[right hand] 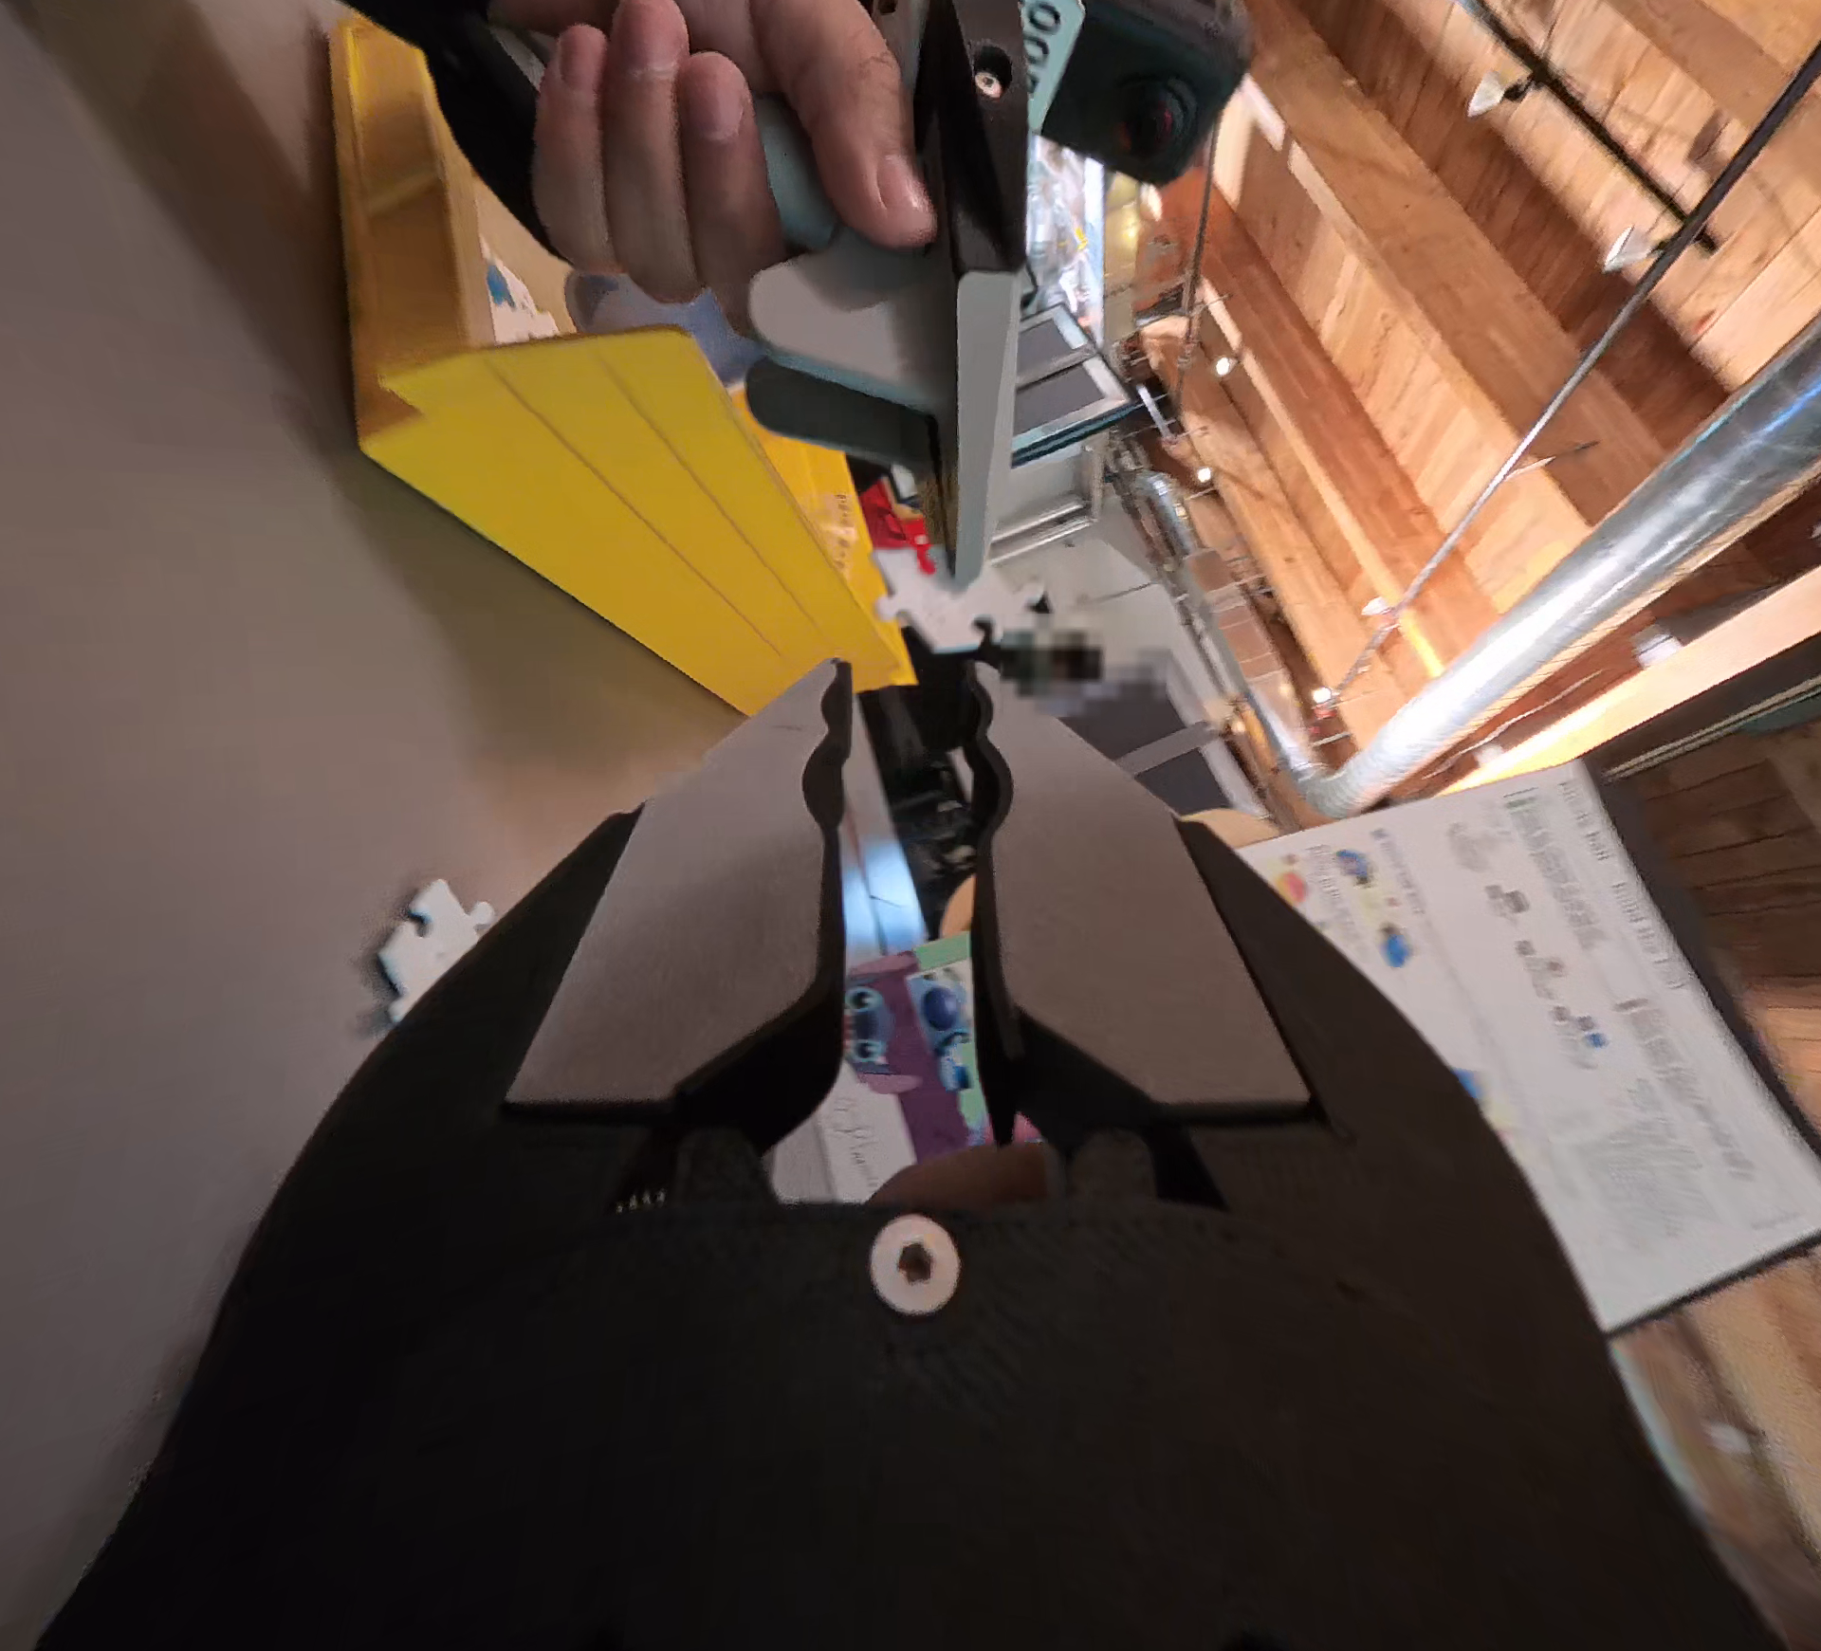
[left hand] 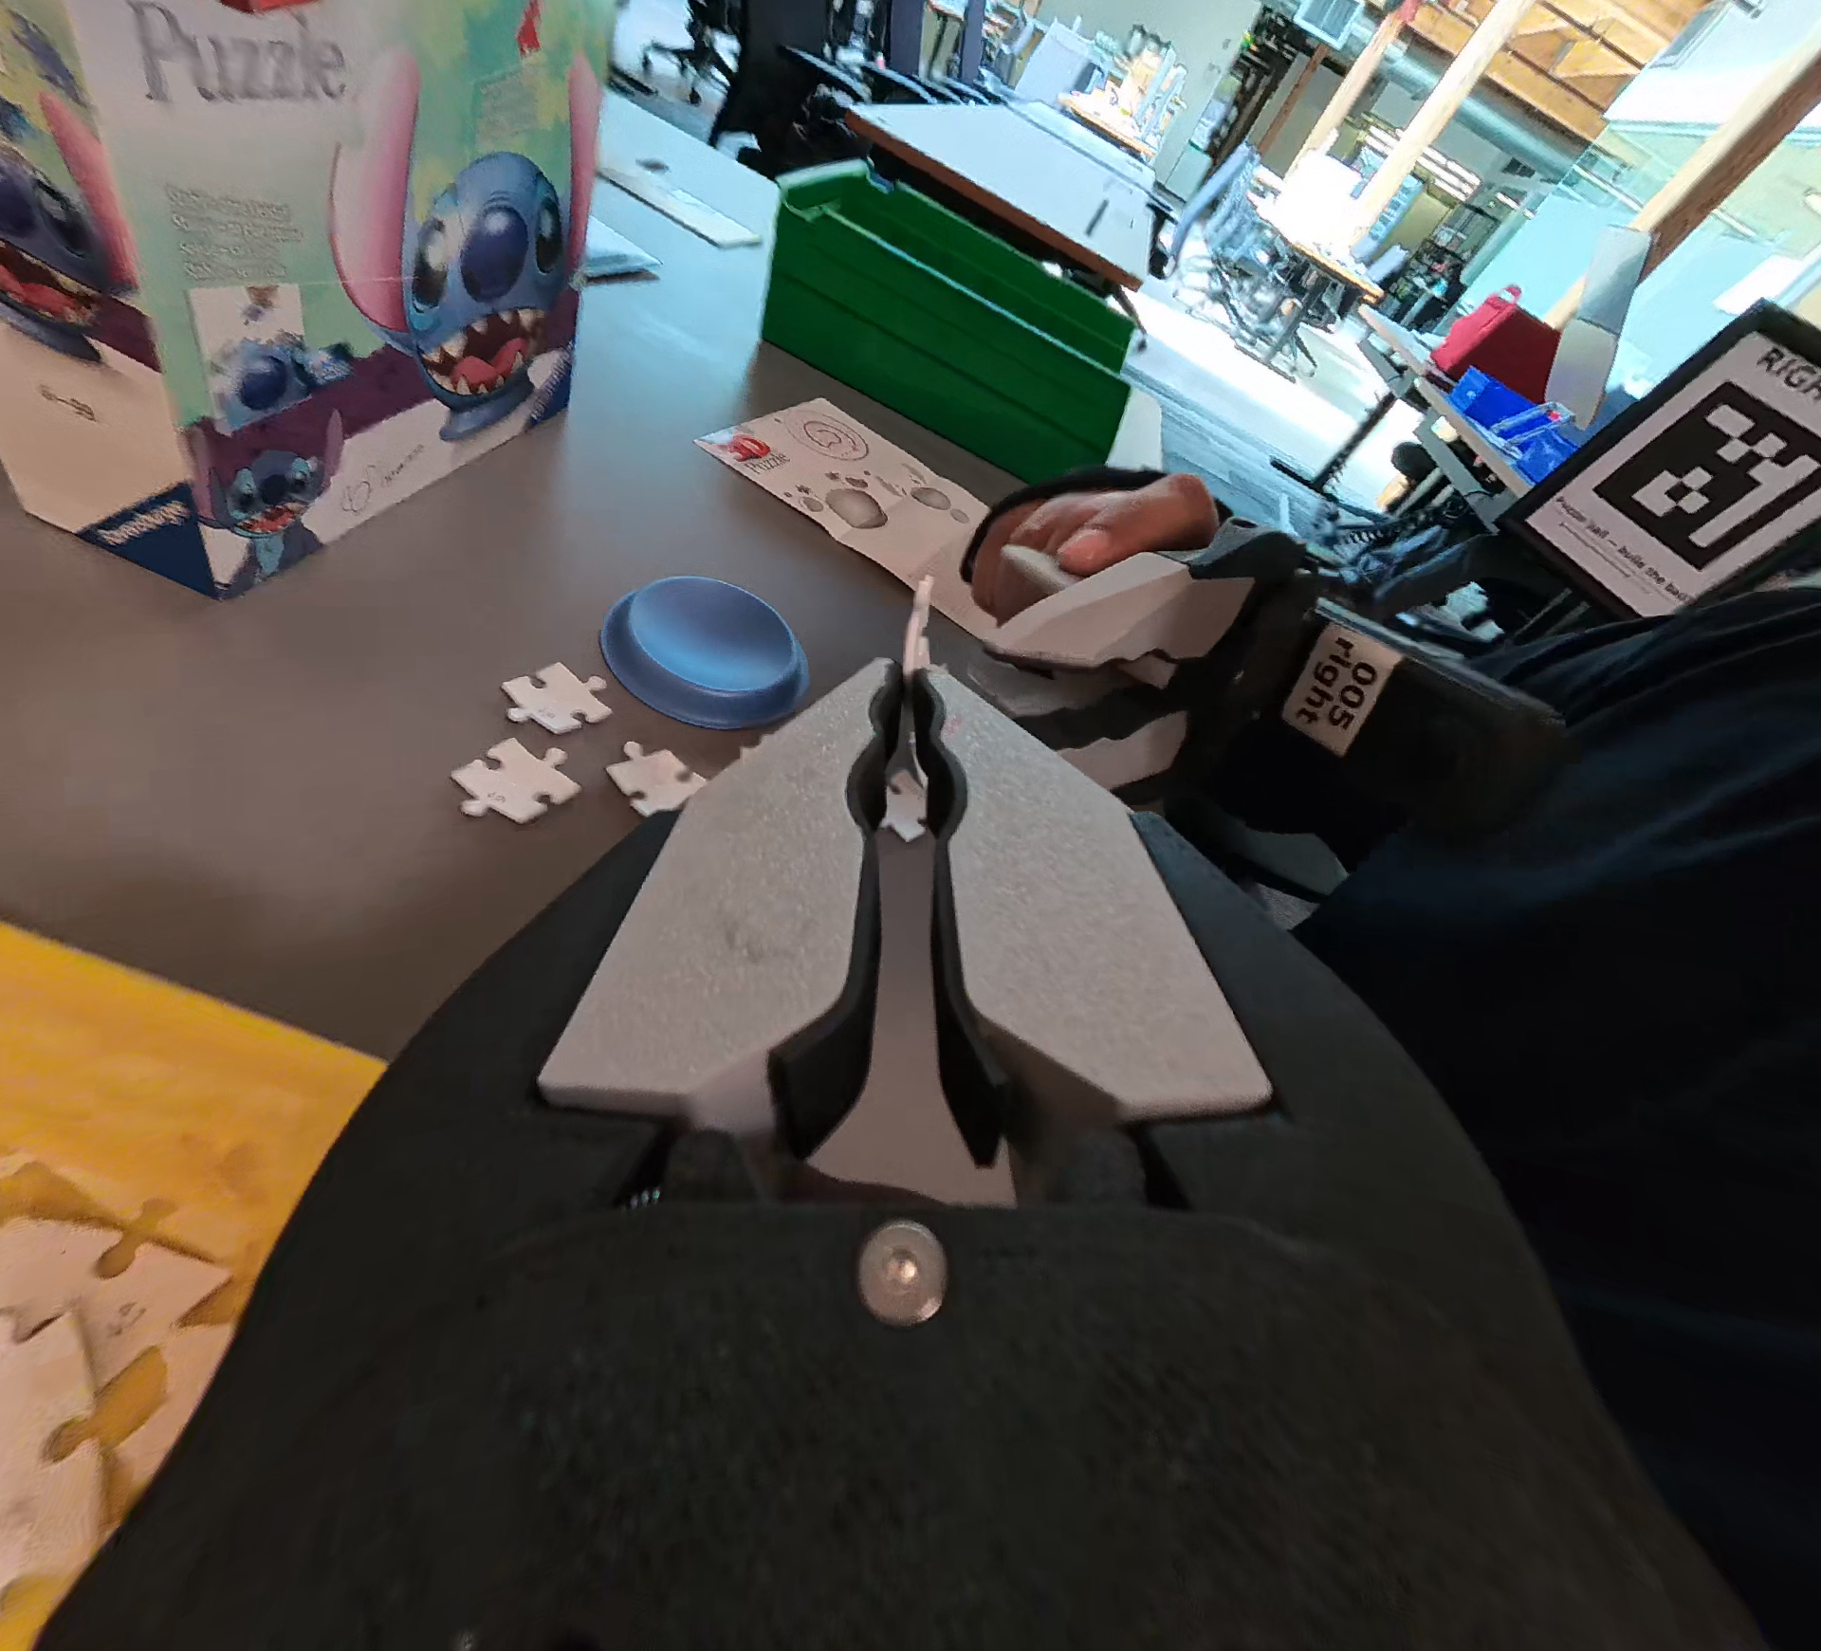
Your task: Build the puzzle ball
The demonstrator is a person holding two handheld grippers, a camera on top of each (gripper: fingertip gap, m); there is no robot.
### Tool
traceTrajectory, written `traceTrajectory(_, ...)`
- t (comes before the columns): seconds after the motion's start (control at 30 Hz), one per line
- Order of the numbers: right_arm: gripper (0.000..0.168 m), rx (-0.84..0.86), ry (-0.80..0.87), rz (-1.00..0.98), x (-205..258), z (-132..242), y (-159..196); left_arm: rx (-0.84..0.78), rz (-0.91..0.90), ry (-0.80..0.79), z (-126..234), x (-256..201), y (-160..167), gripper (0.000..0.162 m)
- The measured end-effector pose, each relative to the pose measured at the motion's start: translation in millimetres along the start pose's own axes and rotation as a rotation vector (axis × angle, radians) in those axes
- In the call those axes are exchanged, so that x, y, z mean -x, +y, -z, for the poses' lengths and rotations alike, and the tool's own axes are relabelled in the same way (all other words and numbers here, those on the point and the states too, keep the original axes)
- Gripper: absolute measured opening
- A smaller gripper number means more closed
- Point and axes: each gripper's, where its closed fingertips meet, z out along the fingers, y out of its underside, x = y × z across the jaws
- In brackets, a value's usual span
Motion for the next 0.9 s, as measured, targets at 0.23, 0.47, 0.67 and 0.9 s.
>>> traceTrajectory(0.23, 0.039, 0.143, -0.208, -0.426, 13.2, -10.1, 38.0, -0.078, 0.057, -0.32, 92.7, 96.4, -43.7, 0.0)
traceTrajectory(0.47, 0.041, 0.262, -0.243, -0.43, 29.4, -15.3, 61.9, 0.276, 0.205, -0.404, 109.2, 170.9, -9.6, 0.0)
traceTrajectory(0.67, 0.041, 0.254, -0.27, -0.465, 32.6, -14.5, 59.0, 0.667, 0.236, -0.542, 105.6, 217.8, 41.9, 0.0)
traceTrajectory(0.9, 0.044, 0.27, -0.282, -0.557, 29.6, -13.1, 63.0, 0.827, 0.206, -0.675, 111.2, 246.0, 66.6, 0.015)
